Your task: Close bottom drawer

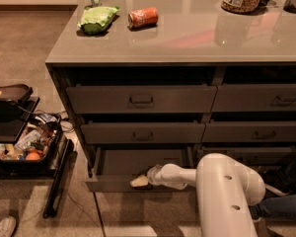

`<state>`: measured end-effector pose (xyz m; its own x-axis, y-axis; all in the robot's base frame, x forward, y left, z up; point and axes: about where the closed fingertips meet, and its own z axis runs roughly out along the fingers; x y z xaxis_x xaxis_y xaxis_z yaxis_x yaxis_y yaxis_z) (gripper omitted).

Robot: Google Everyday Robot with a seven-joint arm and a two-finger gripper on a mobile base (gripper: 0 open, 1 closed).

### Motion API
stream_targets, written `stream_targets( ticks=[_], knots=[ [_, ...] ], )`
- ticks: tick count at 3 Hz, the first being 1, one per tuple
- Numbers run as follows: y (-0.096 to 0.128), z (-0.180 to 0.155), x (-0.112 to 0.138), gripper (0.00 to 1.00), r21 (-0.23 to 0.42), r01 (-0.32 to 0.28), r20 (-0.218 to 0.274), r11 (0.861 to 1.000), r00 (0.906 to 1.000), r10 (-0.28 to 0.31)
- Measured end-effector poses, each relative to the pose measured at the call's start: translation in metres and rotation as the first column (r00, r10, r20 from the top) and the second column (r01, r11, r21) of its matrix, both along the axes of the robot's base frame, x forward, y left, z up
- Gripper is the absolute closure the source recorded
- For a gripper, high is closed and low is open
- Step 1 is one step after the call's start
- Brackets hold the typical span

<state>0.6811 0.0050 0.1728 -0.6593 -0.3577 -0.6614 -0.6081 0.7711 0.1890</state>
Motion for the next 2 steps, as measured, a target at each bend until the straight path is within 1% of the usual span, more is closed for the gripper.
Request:
stream_targets(
  ticks=[1,2],
  knots=[
    [0.0001,0.0000,0.0000,0.00,0.000,0.000,0.000,1.000,1.0000,0.000],
    [-0.0016,0.0032,0.0000,0.00,0.041,0.027,0.063,0.999,0.9976,-0.030]
  ],
)
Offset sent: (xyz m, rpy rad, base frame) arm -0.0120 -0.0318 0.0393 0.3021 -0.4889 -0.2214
